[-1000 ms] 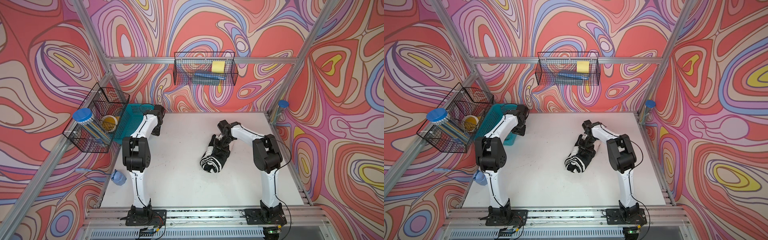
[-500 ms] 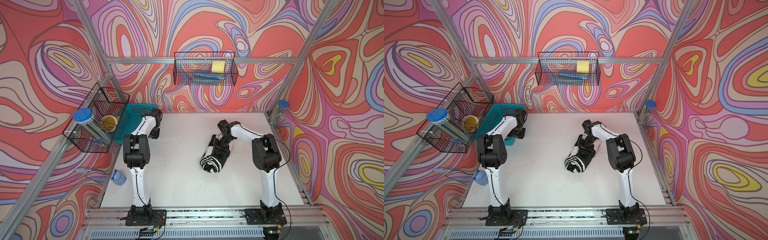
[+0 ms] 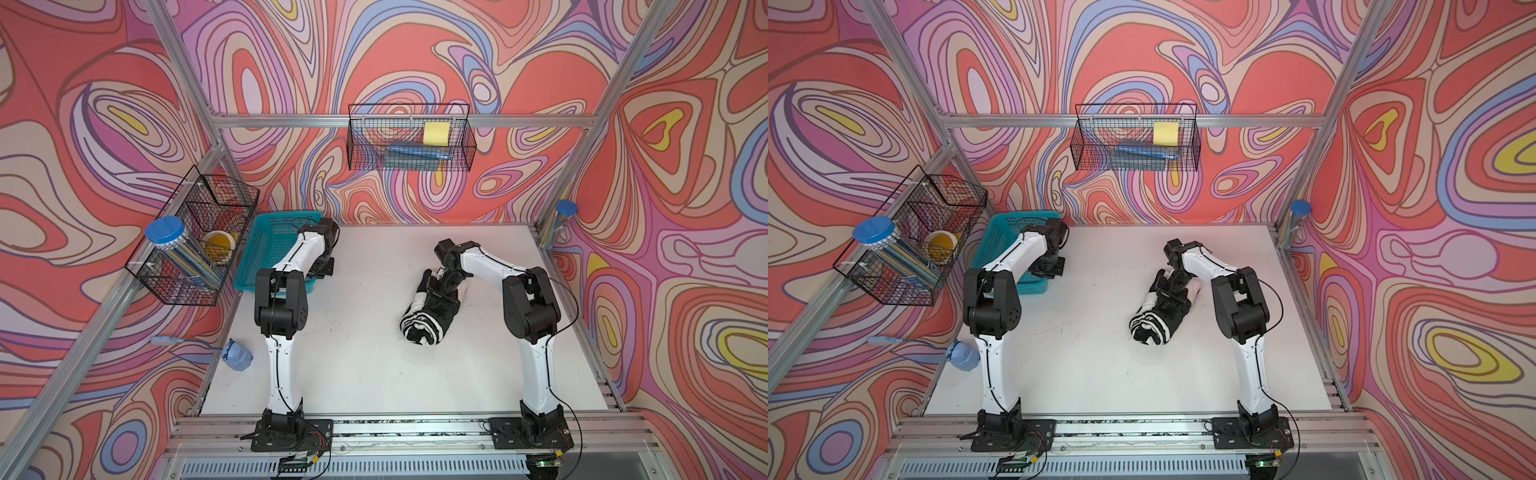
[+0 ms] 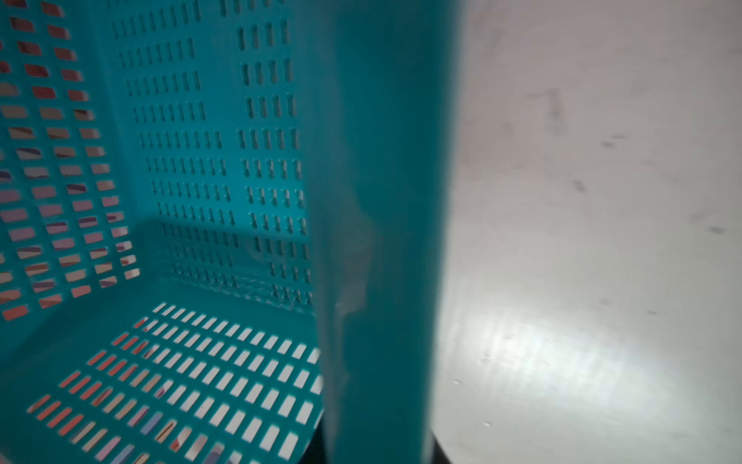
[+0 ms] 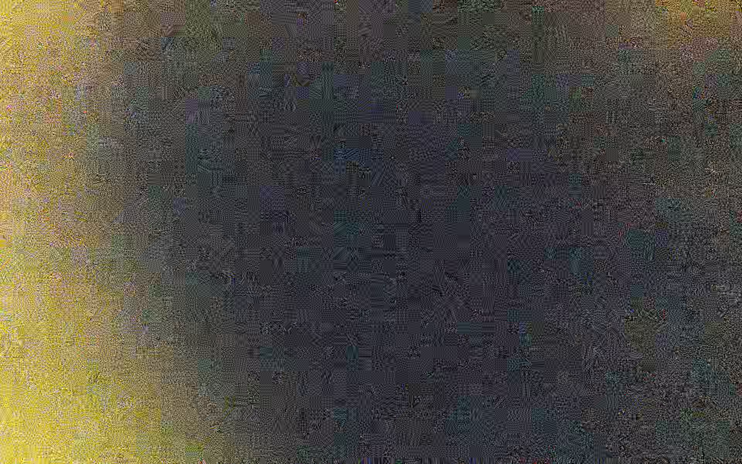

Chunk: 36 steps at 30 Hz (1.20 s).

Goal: Roll up the pillowcase
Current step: Move the bin to the center of the board.

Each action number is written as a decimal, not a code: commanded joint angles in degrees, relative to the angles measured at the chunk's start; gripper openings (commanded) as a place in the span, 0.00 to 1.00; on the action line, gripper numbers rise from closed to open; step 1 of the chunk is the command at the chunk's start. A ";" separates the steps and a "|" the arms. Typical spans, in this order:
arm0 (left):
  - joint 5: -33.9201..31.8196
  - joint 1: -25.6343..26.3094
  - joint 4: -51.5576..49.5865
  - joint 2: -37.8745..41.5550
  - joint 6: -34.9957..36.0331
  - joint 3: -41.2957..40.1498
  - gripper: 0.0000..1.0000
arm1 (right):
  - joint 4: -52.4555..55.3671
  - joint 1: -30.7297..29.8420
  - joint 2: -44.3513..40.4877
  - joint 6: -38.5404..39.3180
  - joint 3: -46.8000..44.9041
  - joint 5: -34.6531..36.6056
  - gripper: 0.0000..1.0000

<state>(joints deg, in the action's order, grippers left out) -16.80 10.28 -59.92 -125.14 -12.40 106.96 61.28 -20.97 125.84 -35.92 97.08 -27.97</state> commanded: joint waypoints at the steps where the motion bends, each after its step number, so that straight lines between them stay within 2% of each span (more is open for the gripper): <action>1: 6.63 9.50 -5.24 3.07 -9.07 -0.12 0.00 | -5.40 -0.34 7.66 1.02 -3.89 5.81 0.21; 2: 6.05 11.84 -6.38 2.93 -11.28 0.25 0.00 | -5.38 -0.34 7.41 1.18 -4.28 5.86 0.21; 5: 10.82 18.00 -7.55 3.41 -19.39 -1.07 0.00 | -5.51 -0.28 6.36 1.51 -5.82 6.17 0.21; 9: 17.17 22.46 -6.31 5.64 -30.77 -6.22 0.00 | -5.46 -0.08 5.24 1.91 -7.11 7.00 0.21; 12: 17.51 24.98 -7.08 7.14 -34.39 -7.66 0.00 | -5.51 0.19 4.53 2.29 -7.95 7.32 0.21; 18: 20.54 25.68 -4.09 8.20 -36.52 -9.48 0.00 | -6.64 0.53 4.00 2.26 -9.49 7.31 0.21; 22: 20.08 27.65 -6.56 8.06 -34.46 -9.23 0.00 | -6.62 0.50 4.04 2.33 -8.97 7.30 0.21; 25: 23.28 28.41 -3.82 10.20 -35.47 -13.52 0.00 | -6.42 0.67 4.40 2.31 -7.97 7.49 0.21; 31: 24.88 29.88 -5.30 9.61 -33.82 -13.00 0.00 | -5.82 0.89 5.31 2.34 -6.31 7.39 0.21; 32: 25.12 29.88 -6.27 9.24 -33.80 -12.58 0.05 | -5.65 0.96 5.54 2.38 -5.93 7.48 0.21; 35: 26.85 30.18 -5.71 10.49 -33.50 -14.26 0.43 | -5.12 1.11 5.67 2.53 -5.33 7.66 0.21; 36: 26.41 30.15 -5.89 11.14 -33.12 -14.71 0.51 | -5.11 1.23 5.58 2.57 -5.24 7.66 0.21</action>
<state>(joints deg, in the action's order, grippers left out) 0.54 39.75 -64.14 -115.28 -45.78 94.17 59.00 -20.16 124.40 -34.52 94.59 -28.84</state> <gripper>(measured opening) 0.386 0.205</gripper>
